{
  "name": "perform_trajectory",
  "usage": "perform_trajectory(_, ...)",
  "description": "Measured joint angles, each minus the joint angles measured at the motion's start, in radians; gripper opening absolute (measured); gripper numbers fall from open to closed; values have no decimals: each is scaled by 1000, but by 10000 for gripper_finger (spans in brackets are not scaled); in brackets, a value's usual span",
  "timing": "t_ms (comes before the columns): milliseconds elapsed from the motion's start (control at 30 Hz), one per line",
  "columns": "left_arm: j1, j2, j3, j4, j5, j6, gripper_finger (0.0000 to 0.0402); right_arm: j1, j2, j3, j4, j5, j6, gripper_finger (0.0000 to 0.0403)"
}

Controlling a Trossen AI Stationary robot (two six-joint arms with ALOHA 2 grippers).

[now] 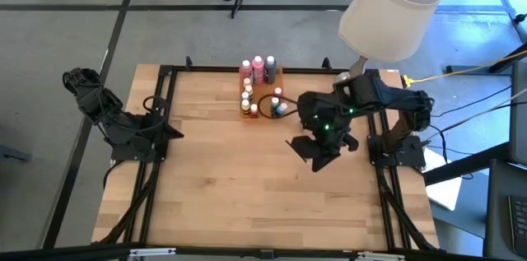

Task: Pick & Place Paint Supplies
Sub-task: Put the black paint brush into the light brown cup

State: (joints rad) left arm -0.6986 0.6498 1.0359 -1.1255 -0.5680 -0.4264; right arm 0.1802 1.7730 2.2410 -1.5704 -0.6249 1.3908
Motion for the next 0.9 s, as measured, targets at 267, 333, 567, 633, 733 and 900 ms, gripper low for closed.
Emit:
perform_trajectory(267, 0, -9, 0, 0, -20, 44, 2, -49, -20, -83, -1, 3, 8, 0)
perform_trajectory(333, 0, -15, 0, 0, -37, 62, 2, -50, -21, -106, -1, 11, 16, 0)
perform_trajectory(567, 0, -64, 0, -1, -81, 108, 2, 14, -50, -122, -1, -8, 162, 0)
perform_trajectory(633, 0, -79, 0, -1, -80, 122, 2, 28, -75, -122, 0, 1, 233, 0)
perform_trajectory(733, 0, -104, 0, -1, -93, 126, 2, 57, -101, -121, -1, 24, 328, 0)
perform_trajectory(900, 0, -137, 0, -1, -123, 145, 2, 102, -99, -121, 49, 194, 272, 0)
